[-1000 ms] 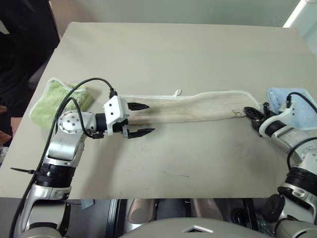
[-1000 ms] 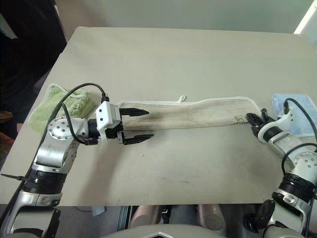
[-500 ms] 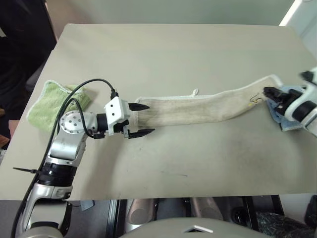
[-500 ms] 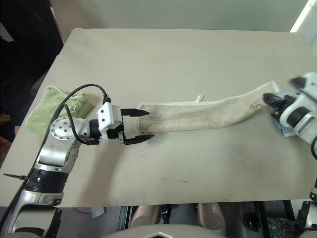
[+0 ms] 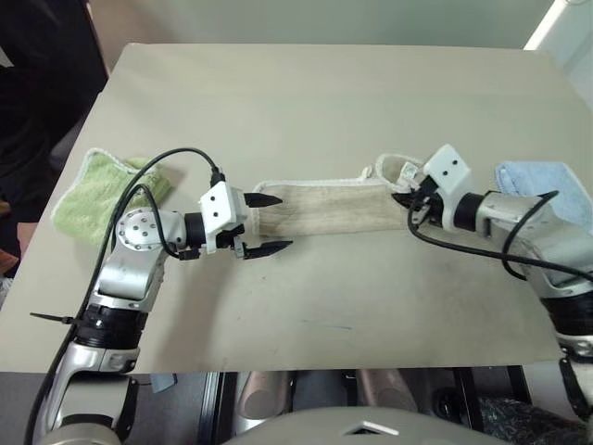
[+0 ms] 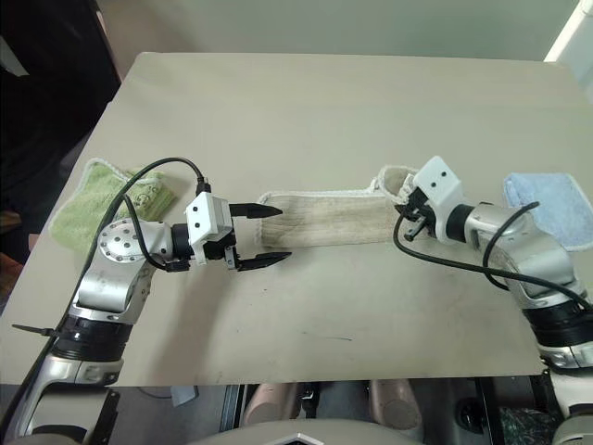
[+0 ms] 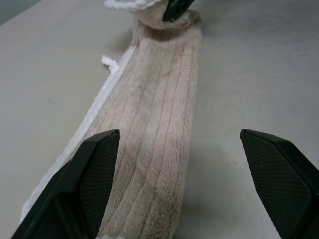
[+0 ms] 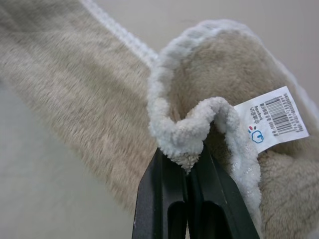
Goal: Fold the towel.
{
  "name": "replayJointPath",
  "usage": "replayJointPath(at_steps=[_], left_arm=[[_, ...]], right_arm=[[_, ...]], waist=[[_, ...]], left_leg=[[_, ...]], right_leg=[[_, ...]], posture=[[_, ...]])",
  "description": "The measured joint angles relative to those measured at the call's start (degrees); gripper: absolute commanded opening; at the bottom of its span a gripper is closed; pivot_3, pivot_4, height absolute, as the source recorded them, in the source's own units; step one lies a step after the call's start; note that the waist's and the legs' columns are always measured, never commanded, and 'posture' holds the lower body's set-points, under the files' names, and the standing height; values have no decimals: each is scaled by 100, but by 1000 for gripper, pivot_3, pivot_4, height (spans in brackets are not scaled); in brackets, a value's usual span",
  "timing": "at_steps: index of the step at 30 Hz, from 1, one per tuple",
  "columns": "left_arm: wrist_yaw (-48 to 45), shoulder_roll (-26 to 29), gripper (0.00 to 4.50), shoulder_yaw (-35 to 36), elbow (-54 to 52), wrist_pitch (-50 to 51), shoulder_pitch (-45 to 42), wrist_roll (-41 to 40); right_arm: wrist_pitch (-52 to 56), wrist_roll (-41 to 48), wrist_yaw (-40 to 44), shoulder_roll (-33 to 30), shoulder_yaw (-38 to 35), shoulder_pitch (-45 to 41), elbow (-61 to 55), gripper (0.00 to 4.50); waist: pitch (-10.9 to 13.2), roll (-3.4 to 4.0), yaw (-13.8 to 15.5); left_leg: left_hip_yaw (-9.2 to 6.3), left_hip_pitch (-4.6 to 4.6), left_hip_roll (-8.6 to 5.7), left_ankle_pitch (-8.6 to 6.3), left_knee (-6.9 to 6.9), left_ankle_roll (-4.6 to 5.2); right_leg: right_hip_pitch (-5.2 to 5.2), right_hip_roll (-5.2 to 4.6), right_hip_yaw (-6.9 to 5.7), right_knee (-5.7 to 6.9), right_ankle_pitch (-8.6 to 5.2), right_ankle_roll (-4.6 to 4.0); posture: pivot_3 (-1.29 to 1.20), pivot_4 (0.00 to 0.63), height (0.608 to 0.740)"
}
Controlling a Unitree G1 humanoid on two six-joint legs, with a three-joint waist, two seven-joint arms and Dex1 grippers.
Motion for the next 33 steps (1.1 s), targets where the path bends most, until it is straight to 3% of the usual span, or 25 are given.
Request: replayJointPath(at_steps=[4,7,18,31,33], left_arm=[[49,-1,4153,-1,-83,48,44,0],[52,-1,4153,-1,-132,79,44,0],[39,-1,4153,-1,-132,125,42,-1],[35,-6,4153,-5,-138,127,41,-5],[32,-19,4153,-10,-130,125,34,-3]], right_arm=[[-30,-257,146,206,2,-32,113,12],[-30,-342,309,262,5,-27,98,609],[93,-417,653,258,-73,308,-240,4460],[772,648,1269,-376,-1807,1437,-1309,4460],[798,688,1296,-509,-1991,1538,-1343,4106]], waist=[[0,0,-1],[0,0,-4],[0,0,-3],[0,-1,8],[0,-1,6]], left_leg=[[0,0,0,1,-2,-2],[0,1,0,2,-2,-4],[-2,3,0,9,-2,-8],[0,8,0,16,-5,-16],[1,13,0,18,-2,-14]], right_leg=[[-1,0,-1,1,0,-2],[0,1,-1,2,0,-5],[3,1,-1,2,2,-10],[14,6,1,2,-33,-54],[21,6,3,1,-33,-53]], posture=[[0,150,735],[0,150,735],[0,150,735],[0,150,735],[0,150,735]])
